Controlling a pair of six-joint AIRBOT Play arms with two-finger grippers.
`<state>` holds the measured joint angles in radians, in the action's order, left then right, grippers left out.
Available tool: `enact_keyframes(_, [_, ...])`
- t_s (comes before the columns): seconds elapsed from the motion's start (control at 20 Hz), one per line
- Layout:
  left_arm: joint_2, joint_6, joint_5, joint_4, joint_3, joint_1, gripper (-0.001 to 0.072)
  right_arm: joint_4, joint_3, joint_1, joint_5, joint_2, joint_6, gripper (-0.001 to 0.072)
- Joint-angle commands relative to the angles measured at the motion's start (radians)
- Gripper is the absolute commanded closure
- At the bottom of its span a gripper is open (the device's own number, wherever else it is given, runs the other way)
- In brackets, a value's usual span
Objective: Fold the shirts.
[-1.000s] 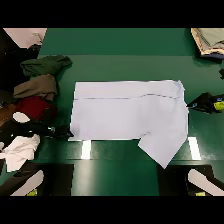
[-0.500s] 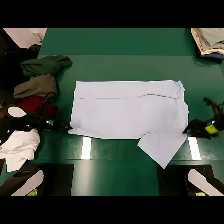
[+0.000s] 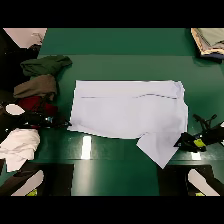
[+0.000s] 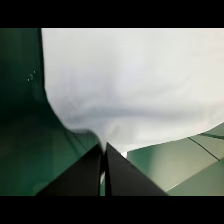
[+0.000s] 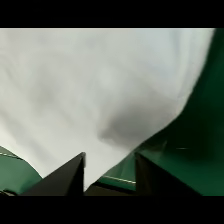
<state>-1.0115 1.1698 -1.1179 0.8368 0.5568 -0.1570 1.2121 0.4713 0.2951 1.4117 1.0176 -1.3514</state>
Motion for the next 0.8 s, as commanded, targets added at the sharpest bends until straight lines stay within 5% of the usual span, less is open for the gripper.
enact_keyframes(0.0, [0.001,0.000,-0.001,0.000,0.001,-0.001,0.0684,-0.042,-0.008,-0.026,-0.074,0.047,-0.001,0.0531])
enact_keyframes(0.1, [0.001,0.000,-0.026,0.002,0.002,-0.001,0.0685,-0.031,0.027,-0.066,-0.056,0.054,0.014,0.0697])
enact_keyframes(0.3, [0.072,0.026,-0.156,0.092,-0.003,-0.001,0.0686,0.151,0.136,-0.128,0.126,-0.067,0.013,0.0699])
enact_keyframes(0.55, [0.389,0.185,-0.369,0.180,-0.075,-0.001,0.0685,0.211,0.176,-0.135,0.232,-0.313,0.013,0.0700])
enact_keyframes(0.75, [0.417,0.192,-0.272,0.082,0.032,-0.001,0.0685,0.148,0.271,-0.135,0.152,-0.330,0.013,0.0700])
